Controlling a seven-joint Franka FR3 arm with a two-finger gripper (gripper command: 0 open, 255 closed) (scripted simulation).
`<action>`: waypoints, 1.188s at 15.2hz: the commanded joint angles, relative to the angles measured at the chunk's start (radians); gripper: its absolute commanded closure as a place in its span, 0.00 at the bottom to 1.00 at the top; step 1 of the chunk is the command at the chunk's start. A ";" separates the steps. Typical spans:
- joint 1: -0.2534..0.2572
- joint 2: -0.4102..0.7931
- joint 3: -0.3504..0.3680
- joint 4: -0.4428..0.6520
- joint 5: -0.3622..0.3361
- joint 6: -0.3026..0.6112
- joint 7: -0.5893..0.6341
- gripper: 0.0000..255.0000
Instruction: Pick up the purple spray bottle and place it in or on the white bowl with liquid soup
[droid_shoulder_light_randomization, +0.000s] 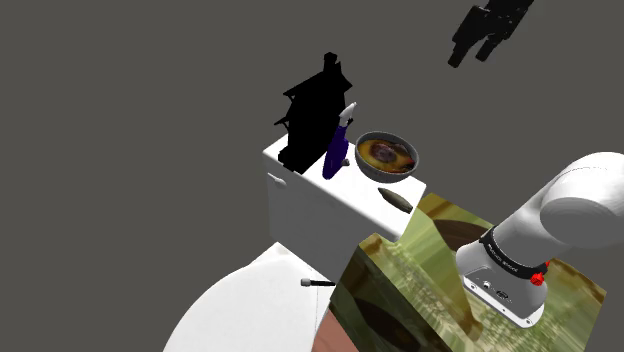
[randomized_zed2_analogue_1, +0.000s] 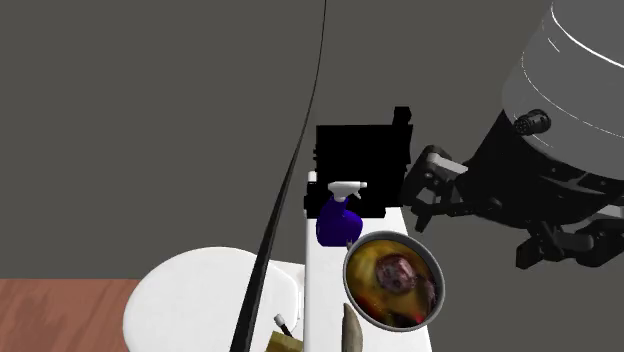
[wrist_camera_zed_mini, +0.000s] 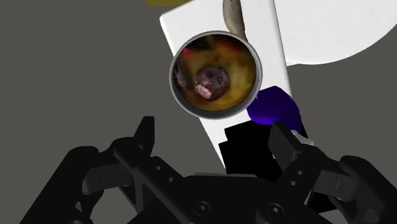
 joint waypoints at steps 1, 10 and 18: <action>0.000 0.000 0.000 0.000 0.000 0.000 0.000 0.00; -0.086 0.166 0.259 -0.024 0.133 0.173 0.551 0.00; -0.201 0.452 0.470 0.092 0.135 0.328 1.046 0.00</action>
